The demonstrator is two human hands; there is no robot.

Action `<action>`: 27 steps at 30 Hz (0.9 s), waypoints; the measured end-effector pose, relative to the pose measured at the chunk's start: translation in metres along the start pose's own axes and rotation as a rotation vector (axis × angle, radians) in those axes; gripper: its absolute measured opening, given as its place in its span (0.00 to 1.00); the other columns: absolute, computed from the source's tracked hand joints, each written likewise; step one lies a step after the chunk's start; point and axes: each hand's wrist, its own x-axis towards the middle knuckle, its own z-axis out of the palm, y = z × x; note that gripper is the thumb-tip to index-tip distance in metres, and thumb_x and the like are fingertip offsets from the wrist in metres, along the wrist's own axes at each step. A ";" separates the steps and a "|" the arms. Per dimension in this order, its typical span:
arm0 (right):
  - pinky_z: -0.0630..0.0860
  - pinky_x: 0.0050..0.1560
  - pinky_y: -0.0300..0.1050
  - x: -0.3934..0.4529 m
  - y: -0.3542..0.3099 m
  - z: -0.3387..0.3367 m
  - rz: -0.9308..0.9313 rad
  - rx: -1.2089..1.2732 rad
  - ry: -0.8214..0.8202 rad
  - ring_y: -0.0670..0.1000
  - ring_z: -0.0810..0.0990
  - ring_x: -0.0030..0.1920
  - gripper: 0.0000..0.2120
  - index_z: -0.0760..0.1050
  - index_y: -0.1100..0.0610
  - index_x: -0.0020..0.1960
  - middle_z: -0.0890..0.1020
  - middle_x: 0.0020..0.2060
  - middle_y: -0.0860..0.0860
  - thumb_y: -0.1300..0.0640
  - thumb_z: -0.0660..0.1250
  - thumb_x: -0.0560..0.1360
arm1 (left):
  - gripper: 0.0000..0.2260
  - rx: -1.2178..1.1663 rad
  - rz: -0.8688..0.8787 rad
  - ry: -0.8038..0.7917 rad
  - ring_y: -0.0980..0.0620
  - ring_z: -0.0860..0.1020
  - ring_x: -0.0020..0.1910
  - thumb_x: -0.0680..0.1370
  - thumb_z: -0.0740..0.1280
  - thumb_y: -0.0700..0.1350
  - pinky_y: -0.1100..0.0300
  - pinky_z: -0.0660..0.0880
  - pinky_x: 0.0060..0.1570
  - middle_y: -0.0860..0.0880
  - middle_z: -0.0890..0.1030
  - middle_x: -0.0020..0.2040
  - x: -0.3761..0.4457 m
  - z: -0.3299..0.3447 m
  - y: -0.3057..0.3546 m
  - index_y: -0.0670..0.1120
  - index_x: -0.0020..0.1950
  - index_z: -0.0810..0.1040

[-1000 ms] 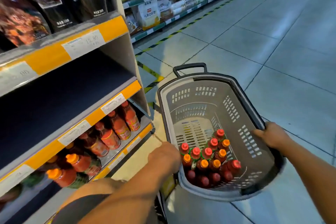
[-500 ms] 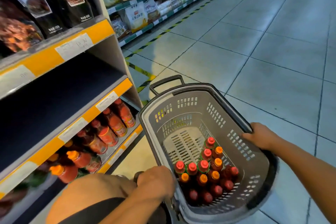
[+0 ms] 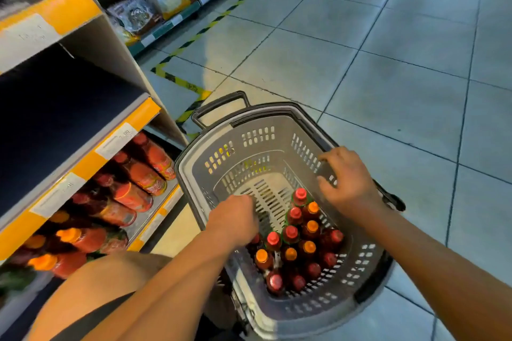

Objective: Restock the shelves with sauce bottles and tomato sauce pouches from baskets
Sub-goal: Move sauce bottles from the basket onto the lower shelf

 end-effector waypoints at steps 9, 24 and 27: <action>0.80 0.56 0.53 -0.020 -0.030 0.151 -0.092 -0.146 -0.705 0.57 0.82 0.56 0.19 0.76 0.48 0.57 0.84 0.54 0.51 0.43 0.63 0.69 | 0.18 0.105 -0.052 -0.256 0.42 0.80 0.65 0.76 0.71 0.42 0.47 0.79 0.60 0.44 0.81 0.65 0.079 0.066 0.008 0.44 0.67 0.79; 0.68 0.62 0.58 -0.032 -0.024 0.189 -0.160 -0.258 -0.731 0.54 0.76 0.63 0.16 0.73 0.43 0.65 0.81 0.62 0.45 0.47 0.64 0.76 | 0.27 0.000 -0.117 -0.506 0.38 0.76 0.70 0.78 0.72 0.38 0.45 0.76 0.64 0.39 0.75 0.72 0.118 0.118 0.003 0.38 0.76 0.69; 0.69 0.64 0.58 -0.029 -0.023 0.184 -0.171 -0.257 -0.769 0.55 0.76 0.63 0.18 0.74 0.44 0.64 0.81 0.61 0.47 0.47 0.65 0.75 | 0.28 -0.033 -0.118 -0.547 0.38 0.74 0.72 0.78 0.71 0.38 0.42 0.75 0.67 0.40 0.73 0.74 0.118 0.110 0.007 0.38 0.77 0.69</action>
